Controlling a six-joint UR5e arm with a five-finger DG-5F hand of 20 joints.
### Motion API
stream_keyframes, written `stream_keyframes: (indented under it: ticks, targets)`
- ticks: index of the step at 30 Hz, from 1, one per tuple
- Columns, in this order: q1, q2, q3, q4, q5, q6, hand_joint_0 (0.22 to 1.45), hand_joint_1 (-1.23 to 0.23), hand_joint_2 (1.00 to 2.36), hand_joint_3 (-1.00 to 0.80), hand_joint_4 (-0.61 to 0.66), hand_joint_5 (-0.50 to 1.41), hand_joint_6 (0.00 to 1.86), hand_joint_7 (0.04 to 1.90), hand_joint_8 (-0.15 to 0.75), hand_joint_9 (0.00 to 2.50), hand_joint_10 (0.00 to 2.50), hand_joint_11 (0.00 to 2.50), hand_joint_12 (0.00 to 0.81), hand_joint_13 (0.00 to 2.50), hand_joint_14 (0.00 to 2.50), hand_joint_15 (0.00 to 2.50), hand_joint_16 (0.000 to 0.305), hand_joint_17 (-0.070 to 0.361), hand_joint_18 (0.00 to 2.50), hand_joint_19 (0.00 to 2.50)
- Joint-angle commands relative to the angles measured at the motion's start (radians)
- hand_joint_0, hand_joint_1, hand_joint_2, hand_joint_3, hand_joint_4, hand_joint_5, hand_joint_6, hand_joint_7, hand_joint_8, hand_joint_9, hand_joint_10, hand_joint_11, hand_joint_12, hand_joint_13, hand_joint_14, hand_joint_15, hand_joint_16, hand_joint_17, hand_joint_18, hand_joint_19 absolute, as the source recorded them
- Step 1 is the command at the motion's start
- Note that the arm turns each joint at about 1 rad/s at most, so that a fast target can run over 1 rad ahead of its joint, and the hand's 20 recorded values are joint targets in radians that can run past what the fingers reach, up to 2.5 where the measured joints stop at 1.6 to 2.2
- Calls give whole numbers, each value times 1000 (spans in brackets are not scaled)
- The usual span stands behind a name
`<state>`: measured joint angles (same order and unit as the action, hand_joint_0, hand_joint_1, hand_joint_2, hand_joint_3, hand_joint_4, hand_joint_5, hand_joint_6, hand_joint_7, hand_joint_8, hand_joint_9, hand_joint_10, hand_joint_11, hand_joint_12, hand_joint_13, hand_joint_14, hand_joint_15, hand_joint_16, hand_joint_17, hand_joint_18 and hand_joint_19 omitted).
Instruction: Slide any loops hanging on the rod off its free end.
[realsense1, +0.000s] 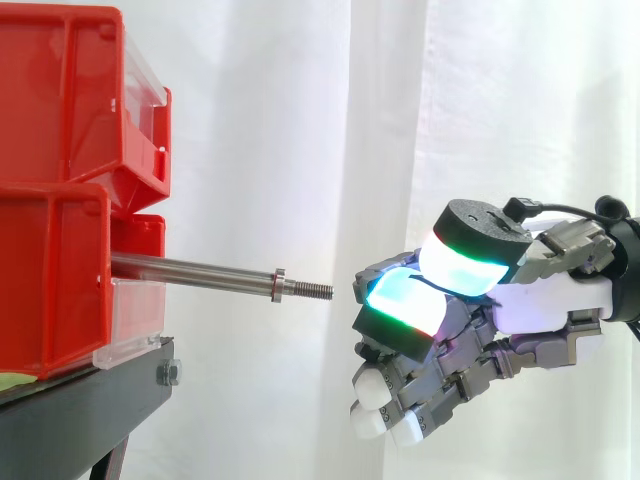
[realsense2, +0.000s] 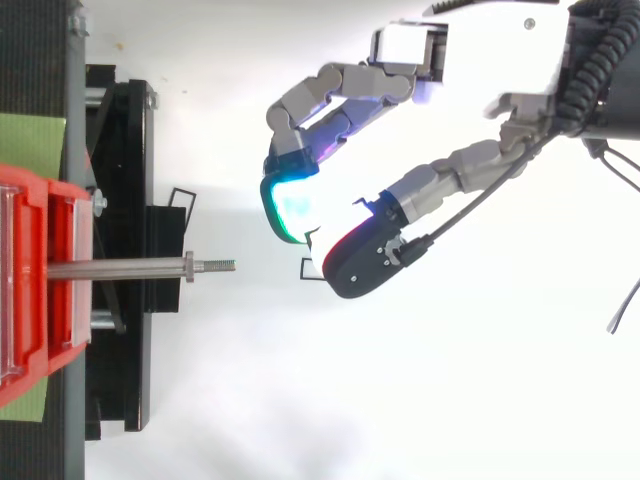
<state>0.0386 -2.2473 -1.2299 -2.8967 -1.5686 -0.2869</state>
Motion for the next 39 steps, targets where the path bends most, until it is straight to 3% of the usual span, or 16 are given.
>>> stream_keyframes:
  ticks: [1, 4, 11, 16, 21, 27, 34, 39]
  targets:
    - [0, 0, 0, -2, 1, 0, 606, -694, 1005, -444, 103, -185, 754, 1274, 239, 722, 5, 164, 232, 637, 0, 0, 36, 82, 583, 159]
    - [0, 0, 0, -2, 1, 0, 583, -688, 1016, -324, 94, -201, 816, 1266, 248, 721, 5, 162, 234, 633, 0, 0, 37, 84, 580, 165]
    - [3, 0, 0, -2, 1, 0, 585, -697, 1007, -424, 128, -197, 800, 1231, 250, 719, 5, 166, 235, 630, 0, 0, 38, 85, 572, 167]
    - [3, 0, 4, -12, 1, 3, 585, -698, 1019, -273, 54, -205, 839, 1324, 253, 729, 5, 170, 235, 633, 0, 0, 37, 84, 576, 163]
    - [3, 0, 13, -58, 1, 23, 578, -711, 1027, -143, -7, -212, 871, 1375, 258, 740, 6, 188, 235, 636, 0, 0, 37, 84, 582, 158]
    - [1, 8, 12, -90, -7, 38, 586, -703, 1028, -106, -41, -214, 890, 1382, 257, 753, 7, 216, 232, 644, 0, 0, 37, 83, 585, 162]
    - [-3, 60, 12, -205, -10, 22, 586, -693, 1027, -117, -33, -214, 895, 1341, 257, 803, 10, 271, 231, 649, 1, 0, 37, 83, 586, 166]
    - [-9, 77, 10, -242, -7, 23, 583, -692, 1025, -158, -9, -215, 891, 1306, 268, 878, 10, 311, 226, 655, 1, 0, 37, 83, 586, 170]
